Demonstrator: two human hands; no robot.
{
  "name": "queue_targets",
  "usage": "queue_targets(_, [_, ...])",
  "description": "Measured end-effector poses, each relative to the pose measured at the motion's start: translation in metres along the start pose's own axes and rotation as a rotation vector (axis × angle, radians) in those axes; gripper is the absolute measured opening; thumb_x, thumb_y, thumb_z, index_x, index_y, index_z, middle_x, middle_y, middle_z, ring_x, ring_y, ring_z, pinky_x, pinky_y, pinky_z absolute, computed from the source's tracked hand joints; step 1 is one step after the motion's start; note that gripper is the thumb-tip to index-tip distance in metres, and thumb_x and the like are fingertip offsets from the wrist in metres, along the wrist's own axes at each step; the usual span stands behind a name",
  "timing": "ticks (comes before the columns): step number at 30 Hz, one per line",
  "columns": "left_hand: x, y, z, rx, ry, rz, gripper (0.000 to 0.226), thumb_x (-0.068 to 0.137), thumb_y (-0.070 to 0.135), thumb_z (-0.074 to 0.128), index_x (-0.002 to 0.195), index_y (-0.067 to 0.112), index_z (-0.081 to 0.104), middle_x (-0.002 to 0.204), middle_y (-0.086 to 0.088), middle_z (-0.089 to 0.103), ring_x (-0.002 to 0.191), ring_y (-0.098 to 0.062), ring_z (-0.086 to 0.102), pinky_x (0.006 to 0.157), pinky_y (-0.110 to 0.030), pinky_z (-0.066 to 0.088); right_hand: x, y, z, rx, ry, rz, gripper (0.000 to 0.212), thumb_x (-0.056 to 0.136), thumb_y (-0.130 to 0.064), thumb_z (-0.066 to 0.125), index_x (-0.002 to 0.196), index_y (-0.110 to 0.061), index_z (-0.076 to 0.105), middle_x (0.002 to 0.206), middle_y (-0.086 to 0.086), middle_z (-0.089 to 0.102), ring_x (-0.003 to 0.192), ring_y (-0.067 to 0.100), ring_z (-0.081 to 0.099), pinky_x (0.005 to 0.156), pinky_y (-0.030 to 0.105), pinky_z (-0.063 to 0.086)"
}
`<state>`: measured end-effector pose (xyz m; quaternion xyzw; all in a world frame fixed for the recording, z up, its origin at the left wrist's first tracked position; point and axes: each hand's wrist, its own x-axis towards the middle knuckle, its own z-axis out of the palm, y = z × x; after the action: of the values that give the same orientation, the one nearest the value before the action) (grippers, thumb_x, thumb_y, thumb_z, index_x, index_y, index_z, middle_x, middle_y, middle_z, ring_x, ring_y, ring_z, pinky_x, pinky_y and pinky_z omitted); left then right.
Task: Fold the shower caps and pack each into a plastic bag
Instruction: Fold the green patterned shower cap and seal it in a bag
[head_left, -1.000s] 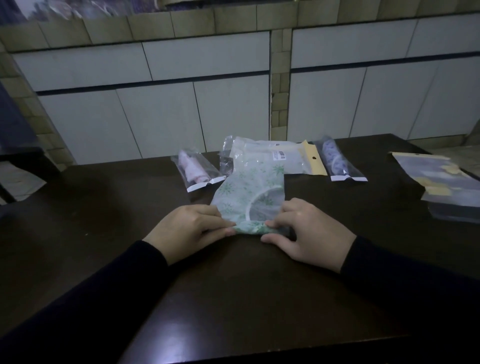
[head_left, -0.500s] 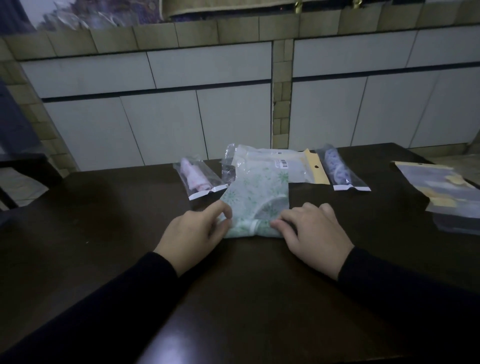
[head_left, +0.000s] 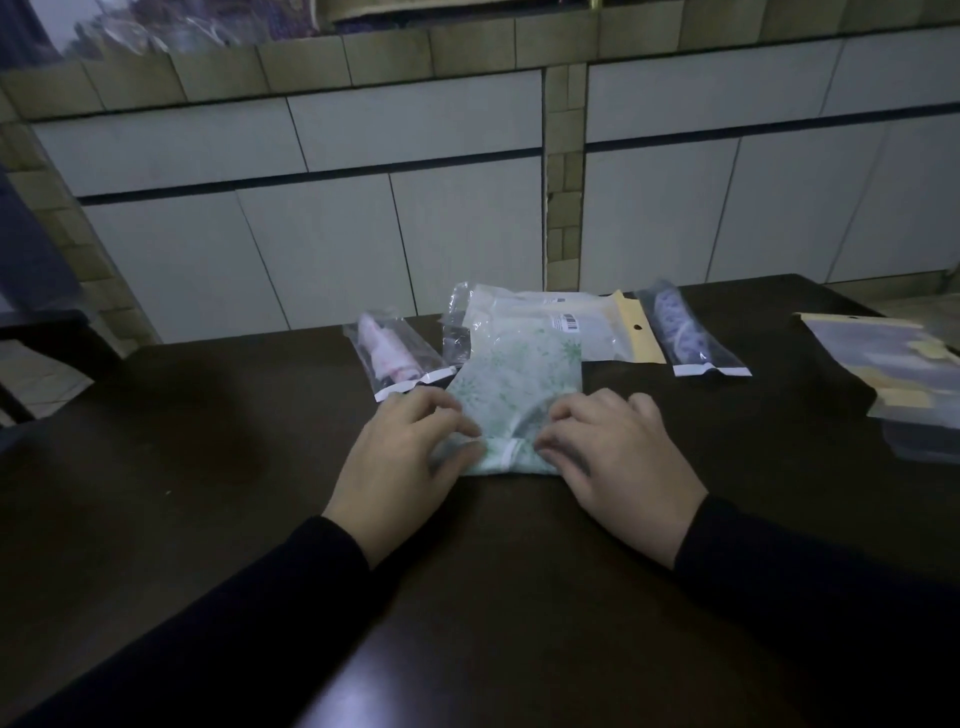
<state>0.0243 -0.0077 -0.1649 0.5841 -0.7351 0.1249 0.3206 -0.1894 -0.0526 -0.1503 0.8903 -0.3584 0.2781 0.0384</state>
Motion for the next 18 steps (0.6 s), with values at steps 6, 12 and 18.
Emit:
queue_targets(6, [-0.001, -0.002, -0.003, -0.082, -0.190, 0.128, 0.030, 0.091, 0.025, 0.043, 0.104, 0.021, 0.070, 0.097, 0.007, 0.064, 0.087, -0.017, 0.062, 0.073, -0.035, 0.054, -0.002, 0.002, -0.003, -0.089, -0.165, 0.043, 0.034, 0.100, -0.041, 0.035, 0.113, -0.033, 0.064, 0.110, -0.013, 0.059, 0.106, 0.012, 0.045, 0.089, 0.033, 0.028])
queue_targets(12, [0.002, -0.008, -0.008, -0.158, -0.255, 0.134, 0.038, 0.087, 0.049, 0.054, 0.106, 0.022, 0.074, 0.095, 0.013, 0.063, 0.089, -0.002, 0.058, 0.078, -0.020, 0.049, -0.002, 0.001, -0.009, -0.159, -0.243, 0.045, 0.043, 0.097, -0.052, 0.032, 0.117, -0.033, 0.065, 0.109, -0.015, 0.056, 0.107, 0.012, 0.038, 0.091, 0.035, 0.030])
queue_targets(18, [0.003, -0.007, -0.006, -0.077, -0.222, 0.173, 0.038, 0.092, 0.045, 0.048, 0.101, 0.020, 0.075, 0.089, 0.009, 0.064, 0.085, -0.009, 0.059, 0.073, -0.027, 0.051, -0.004, 0.000, -0.011, -0.170, -0.276, 0.056, 0.043, 0.096, -0.055, 0.033, 0.124, -0.035, 0.059, 0.109, -0.013, 0.054, 0.104, 0.013, 0.041, 0.088, 0.034, 0.031])
